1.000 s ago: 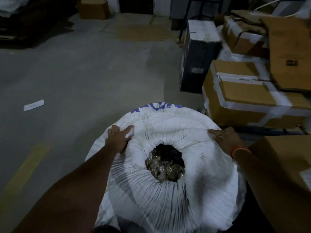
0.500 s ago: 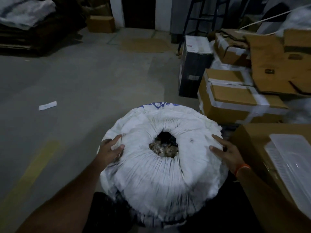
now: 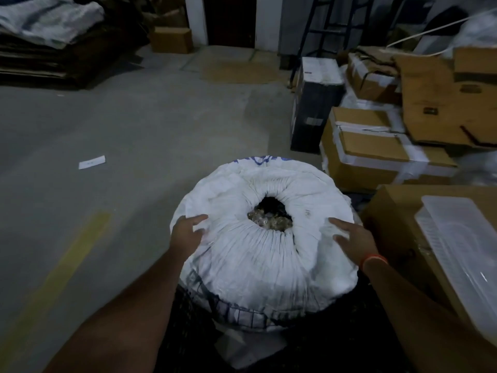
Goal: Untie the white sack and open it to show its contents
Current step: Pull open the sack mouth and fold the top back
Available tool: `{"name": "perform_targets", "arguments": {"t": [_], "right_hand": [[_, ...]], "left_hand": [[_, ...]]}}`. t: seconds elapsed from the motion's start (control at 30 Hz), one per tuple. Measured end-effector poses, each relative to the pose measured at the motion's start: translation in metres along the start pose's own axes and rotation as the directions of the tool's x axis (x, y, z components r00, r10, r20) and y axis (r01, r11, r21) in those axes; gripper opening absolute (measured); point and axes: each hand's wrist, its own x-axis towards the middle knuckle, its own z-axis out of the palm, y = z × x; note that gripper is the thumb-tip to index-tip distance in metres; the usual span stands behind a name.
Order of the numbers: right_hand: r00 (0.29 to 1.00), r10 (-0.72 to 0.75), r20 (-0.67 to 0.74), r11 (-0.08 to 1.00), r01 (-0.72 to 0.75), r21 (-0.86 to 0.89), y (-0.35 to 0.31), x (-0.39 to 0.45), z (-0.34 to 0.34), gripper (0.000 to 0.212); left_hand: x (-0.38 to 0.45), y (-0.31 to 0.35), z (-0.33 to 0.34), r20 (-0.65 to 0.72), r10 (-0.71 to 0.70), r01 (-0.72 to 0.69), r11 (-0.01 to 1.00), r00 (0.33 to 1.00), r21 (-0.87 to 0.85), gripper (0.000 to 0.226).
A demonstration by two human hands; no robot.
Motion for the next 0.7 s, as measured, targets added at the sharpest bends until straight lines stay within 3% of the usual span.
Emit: {"name": "perform_targets", "arguments": {"t": [0.2,0.43,0.53,0.7], "right_hand": [[0.983,0.181,-0.021,0.955,-0.181,-0.234,0.026,0.010,-0.020,0.054],[0.963,0.268,-0.033,0.905,-0.264,-0.335,0.042,0.017,-0.025,0.058],[0.957,0.288,-0.036,0.892,-0.282,-0.353,0.045,0.021,-0.020,0.059],[0.946,0.310,0.091,0.843,-0.230,-0.486,0.042,0.020,-0.009,0.065]], "left_hand": [[0.001,-0.015,-0.001,-0.021,-0.056,0.060,0.940,0.998,0.335,0.063],[0.010,-0.027,0.001,0.075,-0.075,0.022,0.840,0.994,0.543,0.056],[0.012,-0.029,0.001,0.111,-0.114,0.030,0.819,0.987,0.573,0.048],[0.008,-0.031,0.001,0.127,-0.088,0.001,0.826,0.988,0.563,0.042]]}}
